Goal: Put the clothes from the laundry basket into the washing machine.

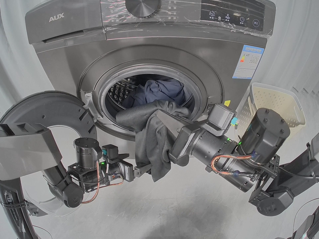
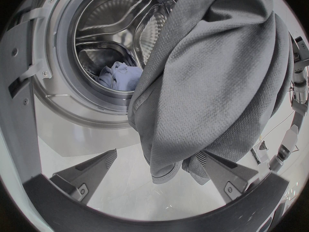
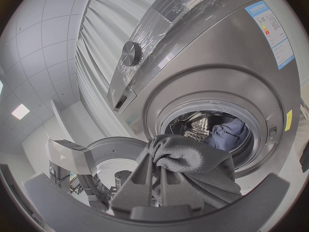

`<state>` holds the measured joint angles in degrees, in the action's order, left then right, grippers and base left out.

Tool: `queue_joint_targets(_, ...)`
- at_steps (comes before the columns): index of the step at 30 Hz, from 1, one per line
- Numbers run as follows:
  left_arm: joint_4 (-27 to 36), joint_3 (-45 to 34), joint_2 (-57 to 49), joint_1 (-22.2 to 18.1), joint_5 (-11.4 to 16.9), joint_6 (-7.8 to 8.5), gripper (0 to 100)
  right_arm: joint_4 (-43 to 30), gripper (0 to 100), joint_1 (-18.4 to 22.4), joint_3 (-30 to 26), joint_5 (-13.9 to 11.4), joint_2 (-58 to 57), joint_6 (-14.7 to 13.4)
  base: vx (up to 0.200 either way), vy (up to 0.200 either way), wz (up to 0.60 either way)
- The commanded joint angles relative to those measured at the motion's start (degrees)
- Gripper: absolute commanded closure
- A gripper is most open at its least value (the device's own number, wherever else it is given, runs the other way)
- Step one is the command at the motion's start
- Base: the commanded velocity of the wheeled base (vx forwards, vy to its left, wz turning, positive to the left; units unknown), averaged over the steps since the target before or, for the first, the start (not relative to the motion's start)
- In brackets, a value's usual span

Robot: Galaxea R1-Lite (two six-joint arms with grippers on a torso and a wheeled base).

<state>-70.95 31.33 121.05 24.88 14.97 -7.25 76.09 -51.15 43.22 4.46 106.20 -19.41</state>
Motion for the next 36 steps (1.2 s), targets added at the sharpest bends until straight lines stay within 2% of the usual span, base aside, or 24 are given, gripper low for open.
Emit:
queue_joint_targets(1,-0.33,2.24,3.58,0.26,0.50,0.05,0,0.02,100,-0.26,0.03,0.02,-0.12,-0.10,0.000,0.000,0.00)
queue_joint_targets(10,-3.58,6.20,7.97,0.78,0.85,-0.13,0,0.90,100,-0.44,-0.33,0.02,0.06,0.07,0.000,0.000,0.00)
queue_joint_targets(15,-6.66,6.81,9.38,1.40,0.76,-1.36,0,0.90,100,-0.44,-0.68,-0.07,0.06,0.07,0.000,0.000,0.00)
queue_joint_targets(16,-7.19,6.90,9.47,1.57,0.76,-1.62,100,0.90,100,-0.44,-0.76,0.02,0.06,-0.02,0.000,0.000,0.00)
queue_joint_targets(22,-10.88,6.20,9.11,2.01,0.76,-2.15,100,0.90,100,-0.35,-0.76,0.02,0.23,-0.02,0.000,0.000,0.00)
queue_joint_targets(25,-13.69,4.44,8.23,2.63,0.67,-3.38,100,0.90,100,0.18,-0.76,-0.07,0.49,0.07,0.000,0.000,0.00)
queue_joint_targets(28,-16.94,0.84,5.42,2.72,0.59,-3.73,100,0.81,100,0.97,-0.68,-0.16,1.20,0.16,0.000,0.000,0.00)
queue_joint_targets(36,-18.00,-12.08,-10.31,2.01,1.03,-3.56,100,1.69,100,7.12,-0.15,-0.16,5.68,2.09,0.000,0.000,0.00)
